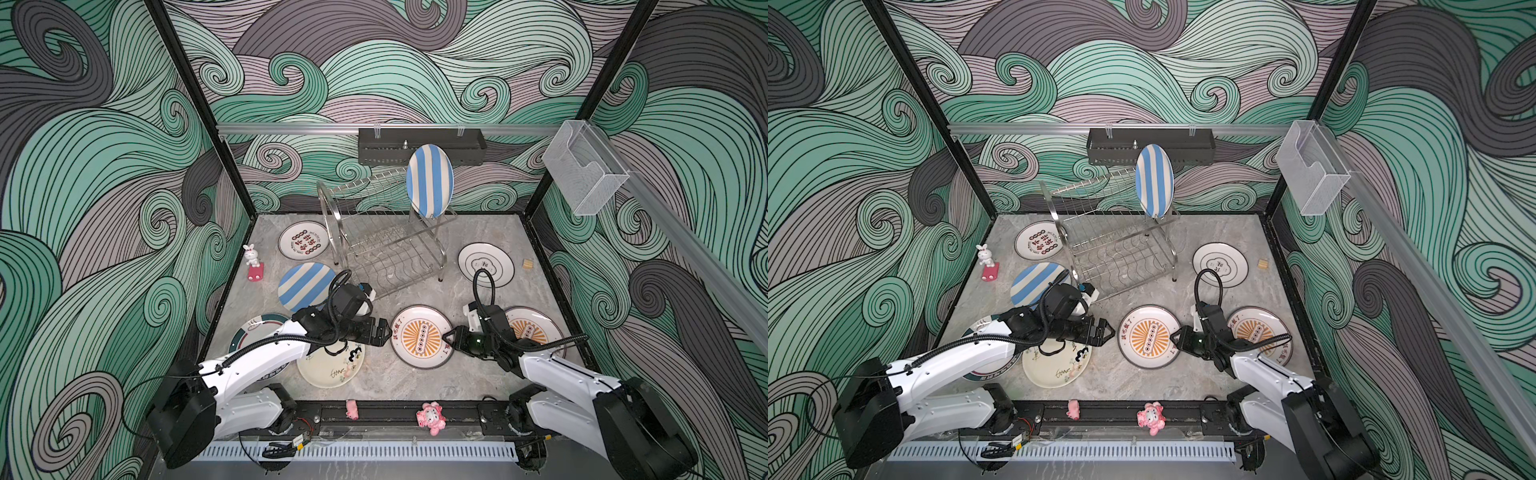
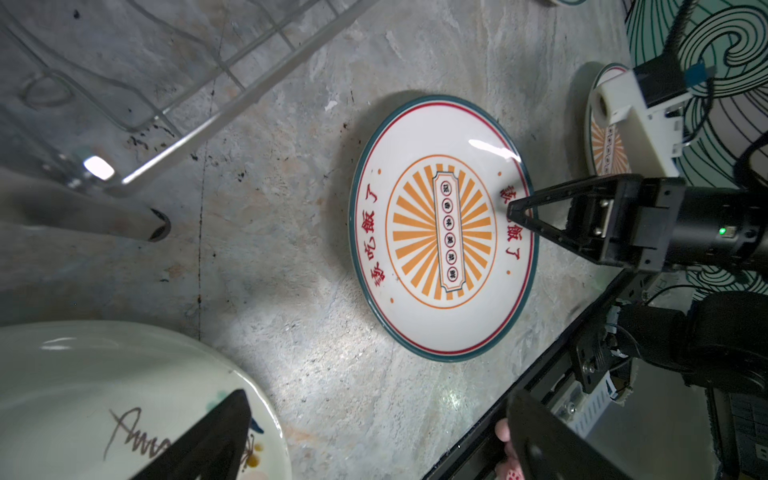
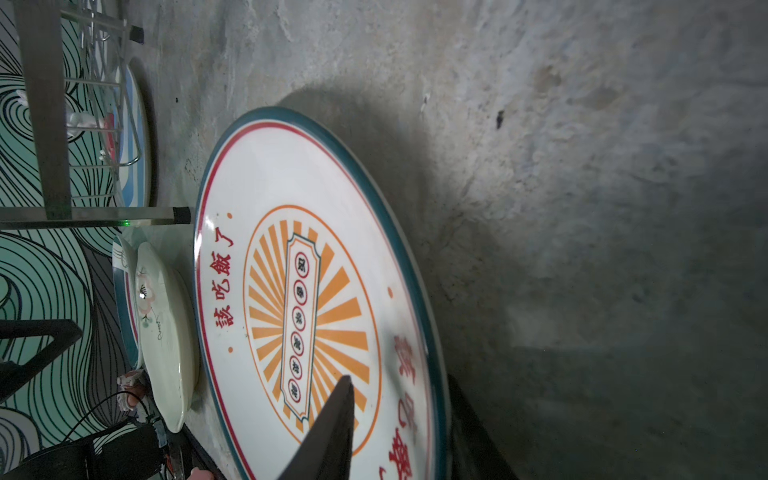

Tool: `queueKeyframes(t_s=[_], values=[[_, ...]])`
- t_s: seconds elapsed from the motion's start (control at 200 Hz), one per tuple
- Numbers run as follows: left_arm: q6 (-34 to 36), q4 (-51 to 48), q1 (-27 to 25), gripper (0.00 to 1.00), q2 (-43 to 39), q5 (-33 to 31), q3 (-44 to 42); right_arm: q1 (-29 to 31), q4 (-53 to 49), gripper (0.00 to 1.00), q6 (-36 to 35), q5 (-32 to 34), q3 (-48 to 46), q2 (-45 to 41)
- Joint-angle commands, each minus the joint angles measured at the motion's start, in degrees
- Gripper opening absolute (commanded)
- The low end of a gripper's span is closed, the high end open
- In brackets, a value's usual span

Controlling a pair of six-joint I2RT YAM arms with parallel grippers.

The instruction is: Load the plates into the dish rack

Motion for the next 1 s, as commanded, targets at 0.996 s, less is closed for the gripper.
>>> queueKeyframes(t_s=[0.996], values=[[17.85, -18.66, 22.29, 0.98, -10.88, 1.12, 10.29, -0.48, -24.98, 0.00, -7.76, 6.95, 12.40, -18.67]])
